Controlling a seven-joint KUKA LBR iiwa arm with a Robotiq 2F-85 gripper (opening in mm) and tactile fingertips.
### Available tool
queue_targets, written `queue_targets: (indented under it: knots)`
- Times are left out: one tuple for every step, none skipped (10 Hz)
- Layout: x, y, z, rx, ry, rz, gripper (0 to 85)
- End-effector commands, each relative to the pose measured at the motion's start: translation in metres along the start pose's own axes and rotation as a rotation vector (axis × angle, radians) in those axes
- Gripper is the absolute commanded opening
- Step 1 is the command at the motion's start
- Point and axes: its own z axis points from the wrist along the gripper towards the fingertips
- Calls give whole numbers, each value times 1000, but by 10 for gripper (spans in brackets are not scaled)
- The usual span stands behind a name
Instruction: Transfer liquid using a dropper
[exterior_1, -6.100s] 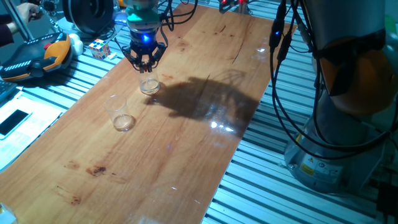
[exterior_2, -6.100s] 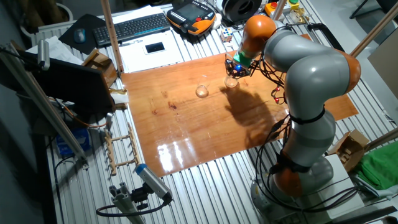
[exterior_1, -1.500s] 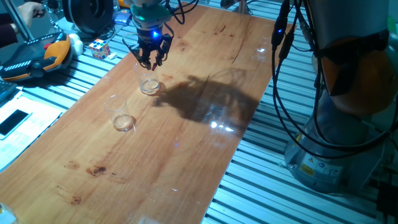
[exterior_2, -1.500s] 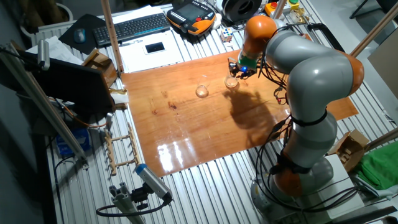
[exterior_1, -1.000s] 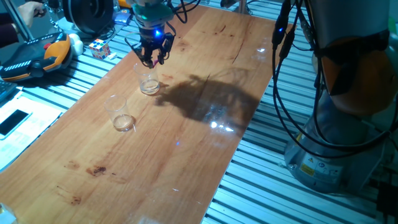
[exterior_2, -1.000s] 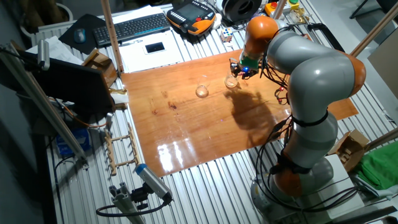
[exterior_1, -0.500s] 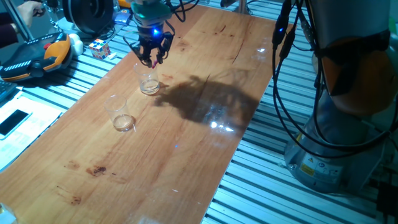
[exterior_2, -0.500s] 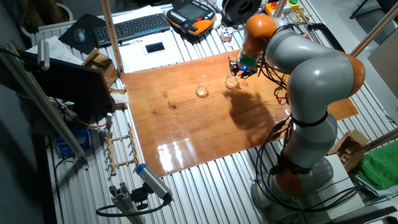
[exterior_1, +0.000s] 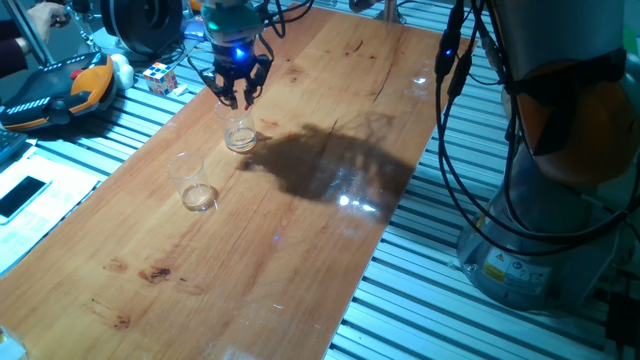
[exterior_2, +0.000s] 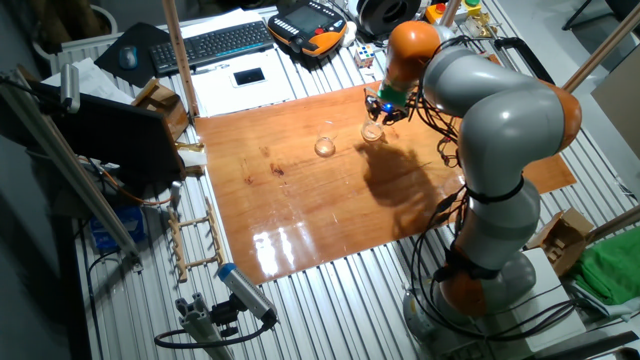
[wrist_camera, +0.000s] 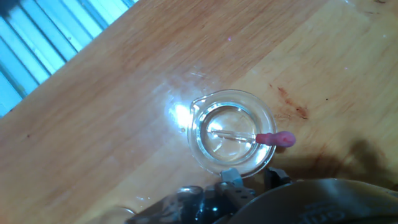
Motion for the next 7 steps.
queue_targets:
  knots:
    - [0, 1, 0, -1, 1, 28, 290]
    - [-1, 2, 0, -7, 4, 84, 287]
    - [-3, 2, 1, -9, 7, 152, 283]
    - [-5, 3, 1, -7, 6, 207, 280]
    - [-6, 4, 0, -9, 1, 284, 277]
    - [-8, 5, -2, -10, -2, 389, 277]
    - [-11, 4, -3, -22, 11, 522, 273]
